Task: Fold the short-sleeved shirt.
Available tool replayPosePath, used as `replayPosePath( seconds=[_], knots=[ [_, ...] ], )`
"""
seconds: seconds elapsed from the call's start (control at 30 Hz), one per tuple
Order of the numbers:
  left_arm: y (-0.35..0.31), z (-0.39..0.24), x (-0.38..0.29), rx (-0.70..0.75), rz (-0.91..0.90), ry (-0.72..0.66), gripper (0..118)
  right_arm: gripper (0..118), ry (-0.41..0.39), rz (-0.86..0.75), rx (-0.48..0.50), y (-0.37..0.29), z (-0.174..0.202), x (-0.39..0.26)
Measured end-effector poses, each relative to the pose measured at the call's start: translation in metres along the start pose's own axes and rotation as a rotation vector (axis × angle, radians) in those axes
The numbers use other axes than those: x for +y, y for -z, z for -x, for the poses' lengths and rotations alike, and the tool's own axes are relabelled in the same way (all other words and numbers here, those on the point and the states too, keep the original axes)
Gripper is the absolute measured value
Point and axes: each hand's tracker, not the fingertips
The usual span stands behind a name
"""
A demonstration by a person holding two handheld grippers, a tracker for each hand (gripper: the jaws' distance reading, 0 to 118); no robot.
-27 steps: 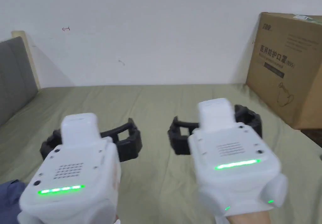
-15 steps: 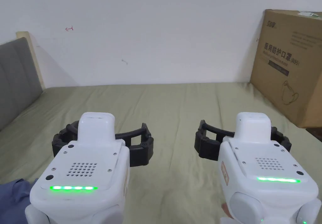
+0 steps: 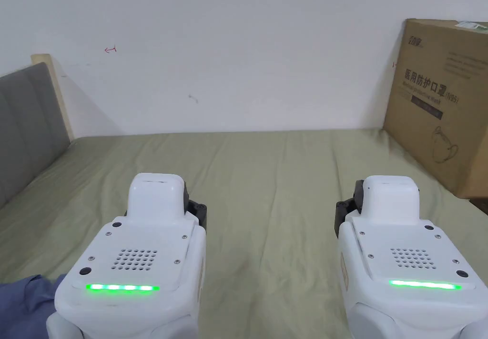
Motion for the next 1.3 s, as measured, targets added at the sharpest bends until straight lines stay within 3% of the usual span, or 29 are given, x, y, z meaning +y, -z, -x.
replayPosePath(
  seconds=[0.13,0.27,0.33,0.43,0.67,0.83,1.17,1.2,1.23,1.27,1.3],
  knots=[
    [0.0,0.001,0.001,-0.027,0.009,0.001,0,1,-0.008,0.002,0.025,-0.001,0.0,0.003],
    [-0.001,0.004,0.004,-0.009,0.008,-0.003,0,1,0.037,-0.006,0.082,-0.005,0.003,0.011],
    [-0.004,0.016,0.005,0.003,0.013,-0.029,0,1,0.014,-0.014,0.107,-0.004,0.013,0.016],
    [-0.016,0.039,0.007,0.081,0.01,-0.046,0,1,-0.038,-0.028,0.198,-0.003,0.038,0.021],
    [-0.066,0.118,0.007,0.334,0.027,-0.06,0,1,-0.046,-0.024,0.465,-0.013,0.124,0.023],
    [-0.086,0.16,-0.005,0.446,0.095,-0.086,0,1,-0.074,0.004,0.59,-0.025,0.171,0.015],
    [-0.035,0.202,-0.057,0.427,0.288,-0.193,0,1,-0.12,0.107,0.633,-0.013,0.196,-0.013],
    [-0.025,0.205,-0.067,0.428,0.313,-0.21,3,1,-0.117,0.122,0.634,-0.009,0.197,-0.015],
    [-0.011,0.212,-0.078,0.396,0.359,-0.224,20,1,-0.117,0.136,0.632,-0.006,0.199,-0.018],
    [0.002,0.218,-0.088,0.372,0.419,-0.249,56,1,-0.119,0.149,0.629,-0.001,0.2,-0.021],
    [0.015,0.223,-0.096,0.355,0.468,-0.262,100,1,-0.125,0.161,0.627,0.003,0.201,-0.024]
  ],
)
